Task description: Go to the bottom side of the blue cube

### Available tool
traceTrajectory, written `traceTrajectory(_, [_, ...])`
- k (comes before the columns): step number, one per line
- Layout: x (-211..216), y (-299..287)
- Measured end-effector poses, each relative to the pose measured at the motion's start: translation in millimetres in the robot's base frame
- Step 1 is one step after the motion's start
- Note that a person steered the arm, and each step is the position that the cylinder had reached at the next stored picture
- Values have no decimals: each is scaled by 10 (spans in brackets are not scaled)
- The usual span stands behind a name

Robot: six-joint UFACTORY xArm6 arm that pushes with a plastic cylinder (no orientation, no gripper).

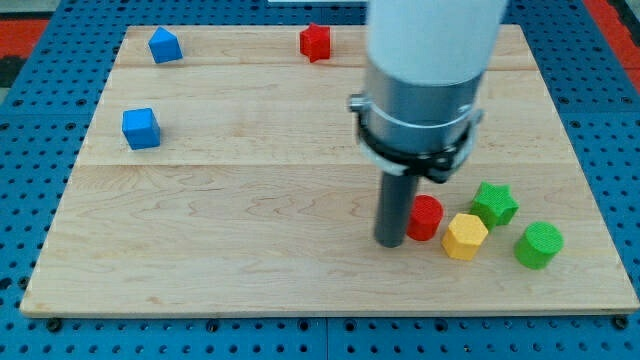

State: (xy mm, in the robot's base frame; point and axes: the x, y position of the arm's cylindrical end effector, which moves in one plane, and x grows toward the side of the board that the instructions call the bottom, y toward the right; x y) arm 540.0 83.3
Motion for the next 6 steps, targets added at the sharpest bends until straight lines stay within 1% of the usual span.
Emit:
traceTrajectory(1, [-2, 224])
traceTrajectory(2, [-5, -104])
traceTrajectory(3, [-5, -732])
traceTrajectory(4, [-5, -821])
traceTrajectory(5, [-5, -1281])
traceTrajectory(6, [-102, -2386])
